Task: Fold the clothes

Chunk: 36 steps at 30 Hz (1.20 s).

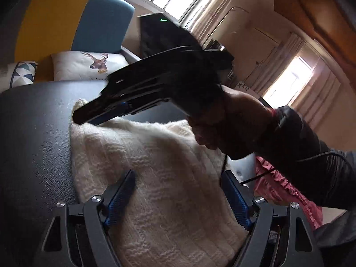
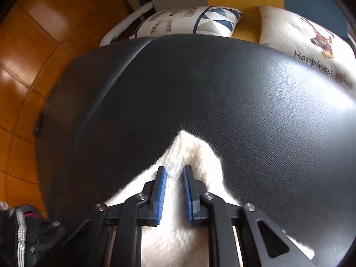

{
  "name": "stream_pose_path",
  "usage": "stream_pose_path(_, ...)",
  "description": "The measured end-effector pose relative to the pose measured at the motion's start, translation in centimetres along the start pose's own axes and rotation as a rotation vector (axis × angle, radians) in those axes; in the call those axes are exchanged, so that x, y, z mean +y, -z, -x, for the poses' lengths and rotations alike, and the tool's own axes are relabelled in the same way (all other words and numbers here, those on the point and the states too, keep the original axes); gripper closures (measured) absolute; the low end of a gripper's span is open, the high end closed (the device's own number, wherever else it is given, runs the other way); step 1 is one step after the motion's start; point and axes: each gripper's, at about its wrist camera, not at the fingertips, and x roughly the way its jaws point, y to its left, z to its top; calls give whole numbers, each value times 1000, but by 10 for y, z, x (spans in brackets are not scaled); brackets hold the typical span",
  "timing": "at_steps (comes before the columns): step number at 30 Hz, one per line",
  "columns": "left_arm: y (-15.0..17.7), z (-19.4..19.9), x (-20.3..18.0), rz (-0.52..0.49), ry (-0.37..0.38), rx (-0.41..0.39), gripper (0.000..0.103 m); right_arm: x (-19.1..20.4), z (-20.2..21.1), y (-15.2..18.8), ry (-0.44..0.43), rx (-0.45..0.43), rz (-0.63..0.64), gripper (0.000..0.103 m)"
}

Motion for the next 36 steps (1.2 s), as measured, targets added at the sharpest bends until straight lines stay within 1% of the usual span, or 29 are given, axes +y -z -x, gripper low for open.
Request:
stream_pose_path(4,18,-11,-18,-115,-108,-10,23,-11,1,0,-42,-12,-33,92)
stream_pose_path(6,20,-13,-22,-132,-126,-16,23,-17,2,-1,-69,-16,-55,92)
stream_pose_path(8,21,-13,-21,-119,-122,-27,23,-24,7,1,-106,-39,-86,91)
stream_pose_path(9,20,-12,-21,-112,-120,-32,23,-28,11,3,-127,-53,-101,89)
stream_pose_path(10,18,-8,-17,-84,-103,-42,23,-32,17,6,-141,-76,-121,88)
stream_pose_path(13,10,9,2,60,-8,-84,23,-38,56,20,-157,-203,-159,73)
stream_pose_path(14,7,15,10,112,7,-100,23,-39,70,25,-163,-243,-172,73)
stream_pose_path(16,1,32,30,225,6,-135,22,-40,99,39,-194,-301,-196,73)
stream_pose_path(18,-4,43,49,326,3,-157,22,-42,118,69,-220,-321,-247,73)
stream_pose_path(21,-7,43,73,426,-11,-134,20,-46,147,114,-258,-349,-325,73)
stream_pose_path(24,-11,43,98,527,-27,-111,16,-50,176,158,-297,-377,-403,73)
stream_pose_path(25,-10,41,105,557,-37,-102,16,-51,186,173,-309,-387,-429,71)
stream_pose_path(26,-9,36,109,578,-36,-90,15,-53,194,189,-321,-394,-458,65)
stream_pose_path(27,-7,32,112,587,-23,-79,14,-59,193,208,-326,-387,-506,61)
stream_pose_path(28,-4,28,115,592,-17,-71,14,-64,193,226,-331,-380,-554,52)
stream_pose_path(29,-2,25,117,597,-11,-64,14,-70,192,245,-333,-373,-602,46)
stream_pose_path(30,0,22,119,602,-6,-56,11,-74,189,261,-322,-367,-645,44)
stream_pose_path(32,2,15,120,602,-1,-34,10,-86,180,289,-353,-359,-727,36)
stream_pose_path(33,1,12,117,587,-8,-15,4,-89,174,297,-378,-359,-756,33)
stream_pose_path(34,-1,8,114,572,-15,5,0,-92,168,304,-403,-360,-783,28)
stream_pose_path(36,-4,2,108,543,-30,43,0,-92,155,307,-437,-349,-804,25)
